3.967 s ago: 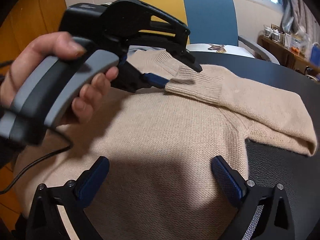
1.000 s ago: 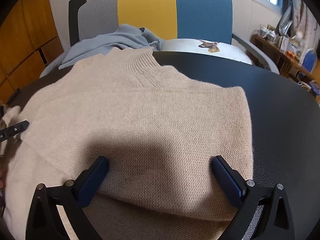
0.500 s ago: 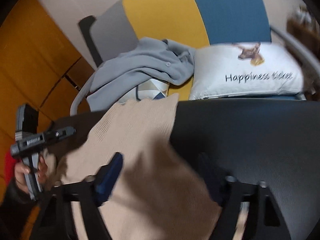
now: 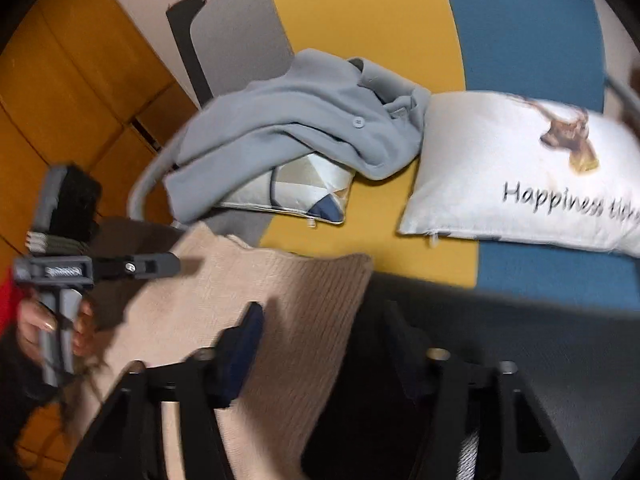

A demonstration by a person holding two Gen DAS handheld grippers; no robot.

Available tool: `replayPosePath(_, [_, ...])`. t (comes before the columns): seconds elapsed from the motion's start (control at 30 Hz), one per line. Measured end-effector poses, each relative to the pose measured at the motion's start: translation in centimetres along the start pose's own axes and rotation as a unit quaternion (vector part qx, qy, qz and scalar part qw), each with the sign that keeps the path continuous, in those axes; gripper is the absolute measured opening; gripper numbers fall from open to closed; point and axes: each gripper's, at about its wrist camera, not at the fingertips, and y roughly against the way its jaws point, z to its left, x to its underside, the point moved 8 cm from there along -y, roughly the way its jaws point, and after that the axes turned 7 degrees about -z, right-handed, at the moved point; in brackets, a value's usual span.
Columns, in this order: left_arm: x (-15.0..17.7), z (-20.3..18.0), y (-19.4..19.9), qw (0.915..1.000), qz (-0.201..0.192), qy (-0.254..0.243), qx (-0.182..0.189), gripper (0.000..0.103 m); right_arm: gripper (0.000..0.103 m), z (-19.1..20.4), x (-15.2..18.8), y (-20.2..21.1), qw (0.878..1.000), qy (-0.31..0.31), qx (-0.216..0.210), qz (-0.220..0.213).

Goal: Fold clothes

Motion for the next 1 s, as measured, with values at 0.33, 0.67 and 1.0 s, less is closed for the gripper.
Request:
replayPosePath(0.33, [0.2, -5.6, 7.1, 0.9894, -0.105, -0.076, 0.066, 0.005, 0.006, 1.4, -0.8, 3.7, 0.994, -0.077, -0.068, -0.040])
replayPosePath(0.67, [10.3, -8.0, 14.6, 0.9748, -0.135, -0.157, 0.083, 0.005, 0.006, 7.2, 6.3, 13.8, 0.986, -0.076, -0.121, -0.083])
replayPosePath(1.0, [20.7, -2.0, 14.9, 0.9925, -0.086, -0.055, 0.067, 0.017, 0.010, 6.8, 19.0, 17.5, 0.991, -0.103, -0.081, -0.036])
